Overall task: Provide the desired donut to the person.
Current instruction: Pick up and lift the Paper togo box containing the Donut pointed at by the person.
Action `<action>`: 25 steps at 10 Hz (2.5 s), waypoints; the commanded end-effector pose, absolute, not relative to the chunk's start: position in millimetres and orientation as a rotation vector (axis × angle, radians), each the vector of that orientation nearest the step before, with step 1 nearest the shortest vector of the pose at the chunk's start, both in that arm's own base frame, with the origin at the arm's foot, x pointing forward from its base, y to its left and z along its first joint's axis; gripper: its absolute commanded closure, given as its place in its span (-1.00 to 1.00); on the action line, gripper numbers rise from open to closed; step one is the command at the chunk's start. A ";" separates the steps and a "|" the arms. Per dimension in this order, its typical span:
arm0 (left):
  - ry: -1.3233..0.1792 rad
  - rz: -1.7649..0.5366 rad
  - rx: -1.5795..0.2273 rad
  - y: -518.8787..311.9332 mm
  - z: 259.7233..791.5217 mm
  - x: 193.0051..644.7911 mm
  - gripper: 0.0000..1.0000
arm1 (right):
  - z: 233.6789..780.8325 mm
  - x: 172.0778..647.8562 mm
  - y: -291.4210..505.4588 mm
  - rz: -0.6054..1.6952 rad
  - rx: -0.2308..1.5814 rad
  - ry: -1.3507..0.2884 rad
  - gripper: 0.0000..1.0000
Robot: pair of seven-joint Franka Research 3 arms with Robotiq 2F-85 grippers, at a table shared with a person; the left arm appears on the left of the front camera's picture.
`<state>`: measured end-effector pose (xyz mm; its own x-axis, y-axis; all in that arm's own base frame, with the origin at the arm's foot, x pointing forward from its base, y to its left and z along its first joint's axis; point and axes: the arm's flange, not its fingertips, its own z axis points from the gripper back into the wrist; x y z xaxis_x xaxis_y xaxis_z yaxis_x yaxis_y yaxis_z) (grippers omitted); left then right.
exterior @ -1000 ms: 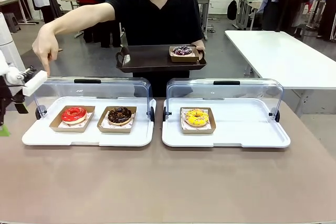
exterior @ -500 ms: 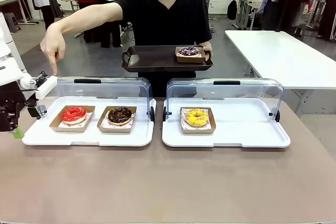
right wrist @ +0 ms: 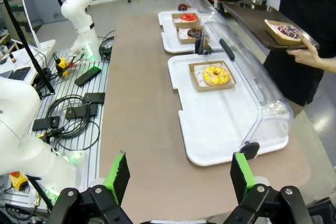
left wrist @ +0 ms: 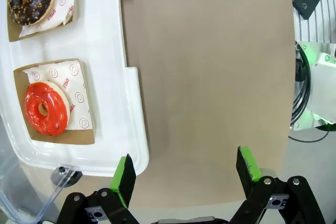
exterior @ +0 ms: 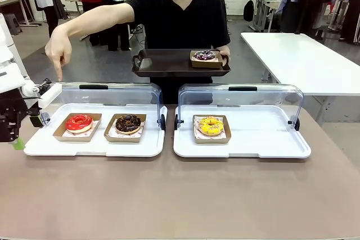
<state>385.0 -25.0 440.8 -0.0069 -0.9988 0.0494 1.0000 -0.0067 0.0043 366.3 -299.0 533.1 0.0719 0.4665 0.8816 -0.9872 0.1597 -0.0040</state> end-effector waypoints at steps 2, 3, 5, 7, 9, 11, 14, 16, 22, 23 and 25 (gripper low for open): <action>-0.015 -1.740 0.068 -28.3 413.8 432.4 -1.00 | 532.7 365.1 -298.9 1.266 0.758 -0.889 -1.00; -0.008 -1.781 0.029 -25.5 405.3 440.7 -1.00 | 532.7 365.1 -298.9 1.266 0.758 -0.889 -1.00; 0.010 -1.781 0.061 -17.2 381.2 462.8 -1.00 | 532.7 365.1 -298.9 1.266 0.758 -0.889 -1.00; 0.006 -1.775 0.046 -7.4 361.3 482.7 -1.00 | 532.7 365.1 -298.9 1.266 0.758 -0.889 -1.00; -0.038 -1.788 0.070 -3.4 353.3 490.0 -1.00 | 532.7 365.1 -298.9 1.266 0.758 -0.889 -1.00; -0.059 -1.790 0.068 -3.7 347.5 497.6 -1.00 | 532.7 365.1 -298.9 1.266 0.758 -0.889 -1.00; -0.068 -1.785 0.059 -5.4 343.1 496.3 -1.00 | 532.7 365.1 -298.9 1.266 0.758 -0.889 -1.00; -0.079 -1.759 0.045 -3.9 336.2 499.2 -1.00 | 532.7 365.1 -298.9 1.266 0.758 -0.889 -1.00; -0.077 -1.743 0.043 -7.0 325.2 505.1 0.09 | 532.7 365.1 -298.9 1.266 0.758 -0.889 -1.00; -0.075 -1.747 0.040 -8.6 326.3 506.6 1.00 | 532.7 365.1 -298.9 1.266 0.758 -0.889 -1.00; -0.082 -1.743 0.036 -8.6 326.4 504.7 1.00 | 532.7 365.1 -298.9 1.266 0.758 -0.889 -1.00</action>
